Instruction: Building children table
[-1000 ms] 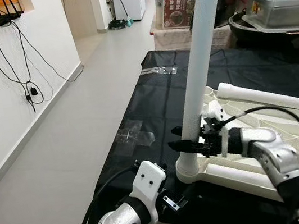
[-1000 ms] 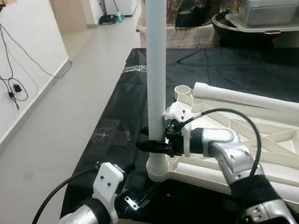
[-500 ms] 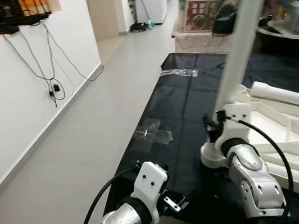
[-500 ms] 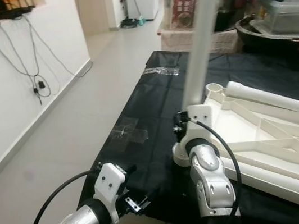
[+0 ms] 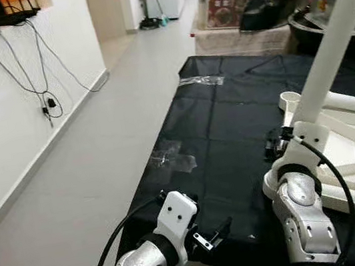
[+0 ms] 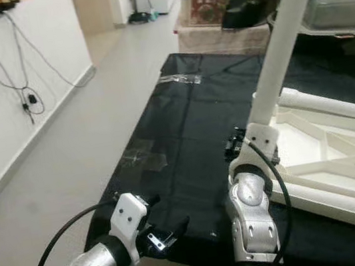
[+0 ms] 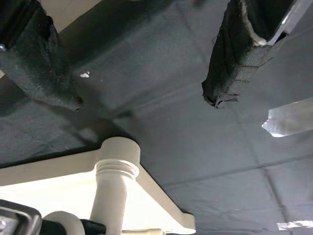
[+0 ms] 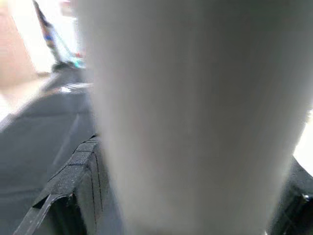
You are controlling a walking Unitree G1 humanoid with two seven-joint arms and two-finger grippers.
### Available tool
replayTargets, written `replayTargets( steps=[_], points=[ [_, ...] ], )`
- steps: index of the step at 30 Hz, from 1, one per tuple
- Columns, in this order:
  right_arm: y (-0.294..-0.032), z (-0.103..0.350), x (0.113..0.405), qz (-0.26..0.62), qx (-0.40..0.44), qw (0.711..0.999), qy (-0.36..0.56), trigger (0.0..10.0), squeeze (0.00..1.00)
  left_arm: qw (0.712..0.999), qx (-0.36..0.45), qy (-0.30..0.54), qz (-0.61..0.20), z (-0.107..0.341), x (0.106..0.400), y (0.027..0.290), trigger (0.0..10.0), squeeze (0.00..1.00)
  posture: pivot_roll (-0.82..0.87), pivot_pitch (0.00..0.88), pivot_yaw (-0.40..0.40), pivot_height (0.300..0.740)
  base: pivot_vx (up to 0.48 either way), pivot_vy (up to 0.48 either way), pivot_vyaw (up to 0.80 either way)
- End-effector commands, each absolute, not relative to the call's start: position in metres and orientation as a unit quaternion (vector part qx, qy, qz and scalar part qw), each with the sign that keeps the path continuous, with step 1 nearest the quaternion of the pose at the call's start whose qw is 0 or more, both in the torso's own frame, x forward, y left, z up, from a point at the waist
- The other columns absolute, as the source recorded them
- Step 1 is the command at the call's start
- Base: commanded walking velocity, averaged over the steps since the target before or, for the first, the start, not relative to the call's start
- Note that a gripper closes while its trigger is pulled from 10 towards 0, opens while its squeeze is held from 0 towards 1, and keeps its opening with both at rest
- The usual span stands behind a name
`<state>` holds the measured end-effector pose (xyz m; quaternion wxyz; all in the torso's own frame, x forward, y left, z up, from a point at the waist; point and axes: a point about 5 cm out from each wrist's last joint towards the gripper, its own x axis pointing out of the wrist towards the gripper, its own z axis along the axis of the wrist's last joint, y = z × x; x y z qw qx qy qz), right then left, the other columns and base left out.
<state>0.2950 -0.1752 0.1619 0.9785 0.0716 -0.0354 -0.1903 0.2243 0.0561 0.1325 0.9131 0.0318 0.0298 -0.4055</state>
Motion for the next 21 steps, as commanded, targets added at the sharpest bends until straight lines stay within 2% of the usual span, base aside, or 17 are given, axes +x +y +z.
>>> replayTargets(
  steps=[1, 2, 3, 4, 6, 7, 8, 9, 11, 14, 17, 18, 21],
  points=[
    [-0.164, 0.151, 0.295, -0.135, 0.104, 0.985, -0.028, 10.0, 0.00, 0.912, 0.035, 0.040, -0.407, 0.128, 0.223, 0.057, 10.0, 0.00, 0.15, 0.000, -0.065, 0.740, 0.000, 0.000, 0.00],
    [-0.164, 0.151, 0.295, -0.135, 0.104, 0.985, -0.028, 10.0, 0.00, 0.912, 0.035, 0.040, -0.407, 0.128, 0.223, 0.057, 10.0, 0.00, 0.15, 0.000, -0.065, 0.740, 0.000, 0.000, 0.00],
    [-0.166, 0.154, 0.298, -0.082, 0.109, 0.990, -0.040, 10.0, 0.00, 0.912, 0.035, 0.040, -0.407, 0.128, 0.223, 0.057, 10.0, 0.00, 0.15, 0.000, -0.065, 0.740, 0.000, 0.000, 0.00],
    [-0.166, 0.154, 0.298, -0.082, 0.109, 0.990, -0.040, 10.0, 0.00, 0.912, 0.035, 0.040, -0.407, 0.128, 0.223, 0.057, 10.0, 0.00, 0.15, 0.000, -0.065, 0.740, 0.000, 0.000, 0.00],
    [-0.176, 0.155, 0.303, 0.067, 0.119, 0.990, -0.030, 10.0, 0.00, 0.912, 0.035, 0.040, -0.407, 0.128, 0.223, 0.056, 10.0, 0.00, 0.15, 0.000, -0.063, 0.740, 0.000, 0.000, 0.00],
    [-0.176, 0.155, 0.303, 0.067, 0.119, 0.990, -0.030, 10.0, 0.00, 0.912, 0.035, 0.040, -0.407, 0.128, 0.223, 0.056, 10.0, 0.00, 0.15, 0.000, -0.063, 0.740, 0.000, 0.000, 0.00],
    [-0.180, 0.155, 0.303, 0.125, 0.125, 0.984, -0.019, 10.0, 0.00, 0.912, 0.035, 0.040, -0.407, 0.128, 0.223, 0.056, 10.0, 0.00, 0.15, 0.000, -0.063, 0.740, 0.000, 0.000, 0.00],
    [-0.180, 0.155, 0.303, 0.125, 0.125, 0.984, -0.019, 10.0, 0.00, 0.912, 0.035, 0.040, -0.407, 0.128, 0.223, 0.056, 10.0, 0.00, 0.15, 0.000, -0.063, 0.740, 0.000, 0.000, 0.00],
    [-0.188, 0.163, 0.304, 0.248, 0.116, 0.962, -0.001, 10.0, 0.00, 0.912, 0.035, 0.039, -0.407, 0.127, 0.223, 0.055, 10.0, 0.00, 0.15, 0.000, -0.064, 0.740, 0.000, 0.000, 0.00],
    [-0.191, 0.167, 0.306, 0.301, 0.097, 0.949, 0.006, 10.0, 0.00, 0.912, 0.035, 0.039, -0.407, 0.127, 0.224, 0.055, 10.0, 0.00, 0.15, 0.000, -0.064, 0.740, 0.000, 0.000, 0.00],
    [-0.187, 0.174, 0.309, 0.443, 0.049, 0.894, 0.034, 10.0, 0.00, 0.912, 0.037, 0.039, -0.407, 0.126, 0.224, 0.055, 10.0, 0.00, 0.17, 0.000, -0.077, 0.740, 0.000, 0.000, 0.00],
    [-0.185, 0.175, 0.311, 0.471, 0.042, 0.880, 0.037, 10.0, 0.00, 0.912, 0.037, 0.039, -0.407, 0.126, 0.224, 0.055, 10.0, 0.00, 0.17, 0.000, -0.077, 0.740, 0.000, 0.000, 0.00],
    [-0.184, 0.175, 0.314, 0.486, 0.036, 0.873, 0.038, 10.0, 0.00, 0.912, 0.038, 0.039, -0.407, 0.125, 0.224, 0.055, 10.0, 0.00, 0.18, 0.000, -0.079, 0.740, 0.000, 0.000, 0.00]
  ],
)
